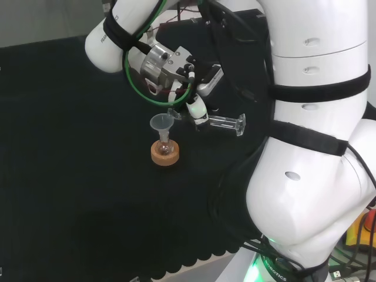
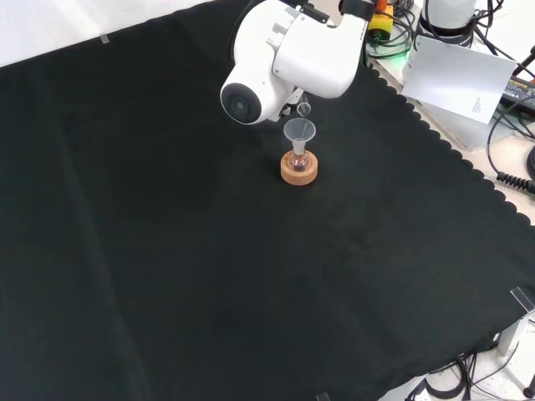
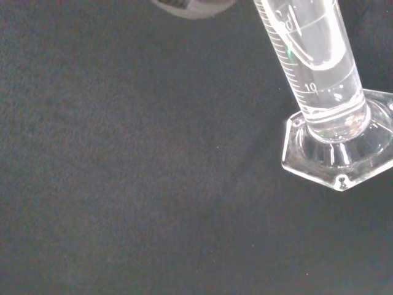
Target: Pour the water from the graduated cylinder into the round-bottom flask.
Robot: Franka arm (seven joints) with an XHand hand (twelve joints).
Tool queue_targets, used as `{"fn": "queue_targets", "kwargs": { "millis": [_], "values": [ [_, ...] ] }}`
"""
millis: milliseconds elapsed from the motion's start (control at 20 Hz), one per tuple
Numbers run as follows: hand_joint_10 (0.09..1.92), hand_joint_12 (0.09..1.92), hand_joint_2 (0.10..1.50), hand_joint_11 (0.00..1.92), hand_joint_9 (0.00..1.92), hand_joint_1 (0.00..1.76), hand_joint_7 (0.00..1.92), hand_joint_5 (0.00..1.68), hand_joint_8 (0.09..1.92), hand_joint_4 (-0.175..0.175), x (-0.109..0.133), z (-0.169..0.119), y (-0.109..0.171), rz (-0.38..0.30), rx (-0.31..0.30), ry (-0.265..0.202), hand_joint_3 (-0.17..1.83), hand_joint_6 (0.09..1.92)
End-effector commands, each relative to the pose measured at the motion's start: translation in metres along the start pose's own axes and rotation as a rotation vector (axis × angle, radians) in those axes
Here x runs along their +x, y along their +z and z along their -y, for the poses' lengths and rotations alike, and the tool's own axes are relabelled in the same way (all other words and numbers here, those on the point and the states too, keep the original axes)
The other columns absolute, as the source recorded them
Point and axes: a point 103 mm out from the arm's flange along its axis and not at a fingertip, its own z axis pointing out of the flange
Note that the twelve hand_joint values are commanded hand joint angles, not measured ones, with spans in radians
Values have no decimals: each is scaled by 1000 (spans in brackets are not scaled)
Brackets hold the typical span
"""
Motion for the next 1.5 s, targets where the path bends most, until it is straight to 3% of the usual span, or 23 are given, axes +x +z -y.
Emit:
{"fn": "queue_targets", "kwargs": {
  "millis": [50, 1500],
  "values": [
    [87, 778, 1091, 1188, 1381, 1151, 1212, 959, 364, -175, 6, 0, -5, 17, 29, 22, 89, 1060],
    [87, 769, 1080, 1198, 1396, 1151, 1225, 961, 357, -175, 9, 8, -16, 43, 134, 110, 110, 1059]
  ]
}}
